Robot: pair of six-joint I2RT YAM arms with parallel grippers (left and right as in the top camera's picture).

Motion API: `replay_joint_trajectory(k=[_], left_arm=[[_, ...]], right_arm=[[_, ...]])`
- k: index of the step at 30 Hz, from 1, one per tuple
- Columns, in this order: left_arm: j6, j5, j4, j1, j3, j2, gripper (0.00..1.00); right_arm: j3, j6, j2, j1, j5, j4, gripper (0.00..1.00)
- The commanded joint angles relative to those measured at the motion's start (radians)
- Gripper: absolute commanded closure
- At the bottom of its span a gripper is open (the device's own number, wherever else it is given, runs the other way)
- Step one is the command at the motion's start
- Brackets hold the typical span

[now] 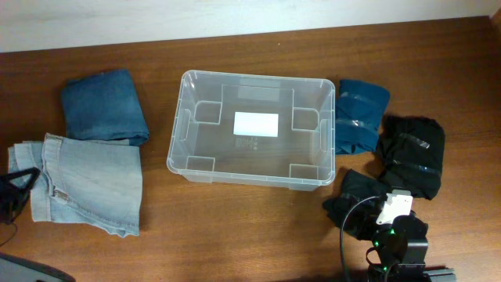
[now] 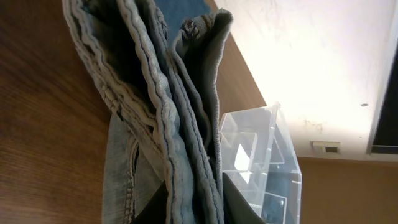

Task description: Pack container

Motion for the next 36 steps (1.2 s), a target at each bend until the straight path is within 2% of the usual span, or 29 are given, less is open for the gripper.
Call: replay_joint_trajectory(k=[1, 7, 14, 19, 28, 36], left_arm=[[-0.03, -0.08, 0.004, 0.003, 0.011, -0.038, 0.99], [-0.073, -0.297, 0.015, 0.003, 0.008, -0.036, 0.99], [-0.072, -0.42, 0.018, -0.014, -0.002, 0.005, 0.92], [-0.073, -0.531, 0.072, -0.032, -0.096, 0.04, 0.87], [-0.073, -0.595, 0.229, -0.031, -0.274, 0.086, 0.81], [-0.118, -0.668, 0.321, -0.031, -0.378, 0.086, 0.58]], right_arm=[[-0.009, -0.003, -0.007, -0.001, -0.002, 0.0, 0.02], [-0.009, -0.004, -0.007, -0.001, -0.002, 0.0, 0.01], [-0.009, -0.003, -0.007, -0.001, -0.002, 0.0, 0.02], [-0.009, -0.003, -0.007, -0.001, -0.002, 0.0, 0.02], [-0.009, -0.003, -0.007, -0.001, -0.002, 0.0, 0.02], [-0.009, -0.003, -0.007, -0.001, -0.002, 0.0, 0.02]])
